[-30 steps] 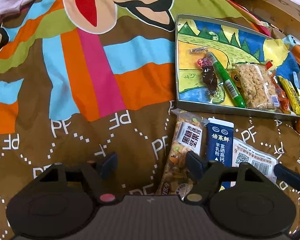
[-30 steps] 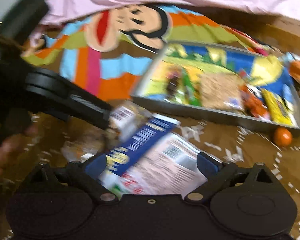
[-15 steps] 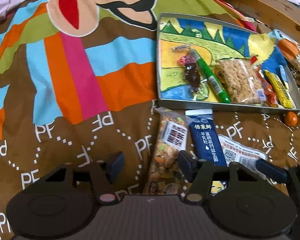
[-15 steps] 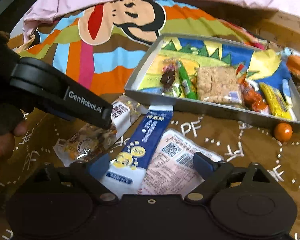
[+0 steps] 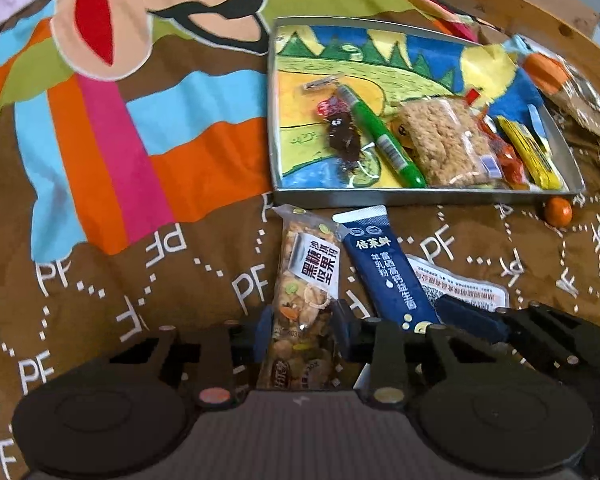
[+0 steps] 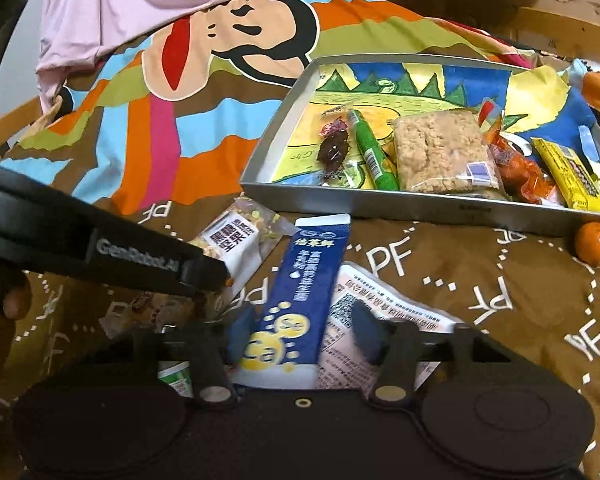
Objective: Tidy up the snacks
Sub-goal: 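Close the right tool on the blue-and-white packet while the left tool grasps the nut snack bag, then carry the blue-and-white packet with the right tool while the left tool carries the nut bag over the tray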
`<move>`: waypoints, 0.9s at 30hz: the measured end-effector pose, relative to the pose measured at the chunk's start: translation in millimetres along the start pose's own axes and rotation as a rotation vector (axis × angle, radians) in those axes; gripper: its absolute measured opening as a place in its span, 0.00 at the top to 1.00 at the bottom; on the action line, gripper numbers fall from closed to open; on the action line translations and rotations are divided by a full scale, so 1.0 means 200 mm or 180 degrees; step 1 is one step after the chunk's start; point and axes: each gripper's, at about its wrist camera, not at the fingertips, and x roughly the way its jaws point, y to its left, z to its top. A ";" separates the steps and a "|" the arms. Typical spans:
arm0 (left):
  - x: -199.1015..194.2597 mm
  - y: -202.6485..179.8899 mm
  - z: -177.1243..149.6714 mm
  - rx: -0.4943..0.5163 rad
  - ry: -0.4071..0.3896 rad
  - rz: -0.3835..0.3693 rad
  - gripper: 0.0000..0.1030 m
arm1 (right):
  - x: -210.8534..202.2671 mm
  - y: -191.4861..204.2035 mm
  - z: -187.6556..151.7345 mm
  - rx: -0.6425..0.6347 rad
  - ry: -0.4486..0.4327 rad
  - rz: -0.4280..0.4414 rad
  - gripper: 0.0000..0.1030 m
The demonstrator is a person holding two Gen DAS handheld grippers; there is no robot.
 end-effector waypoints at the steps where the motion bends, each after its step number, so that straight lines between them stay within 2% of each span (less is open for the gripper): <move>1: 0.00 0.00 0.00 0.0011 -0.0006 -0.0013 0.65 | -0.01 0.00 0.00 -0.0006 -0.0004 0.0007 0.61; 5: -0.01 0.02 0.00 -0.0042 0.0010 -0.0107 0.63 | -0.04 0.00 -0.01 -0.0020 -0.0025 -0.0078 0.63; 9: 0.00 -0.02 -0.01 0.0118 0.0032 -0.0006 0.58 | -0.06 -0.04 -0.02 0.0024 -0.0014 -0.0139 0.63; 14: 0.04 -0.02 -0.01 0.0110 0.0144 0.0043 0.60 | -0.09 -0.06 -0.03 -0.0008 -0.0006 -0.0177 0.64; 18: 0.02 -0.01 -0.02 0.0069 0.0122 0.0060 0.61 | -0.10 -0.06 -0.04 -0.0083 -0.0013 -0.0197 0.65; 27: -0.12 0.00 -0.01 -0.0176 -0.0072 0.0071 0.62 | -0.18 -0.01 -0.12 -0.0713 -0.0124 -0.0533 0.66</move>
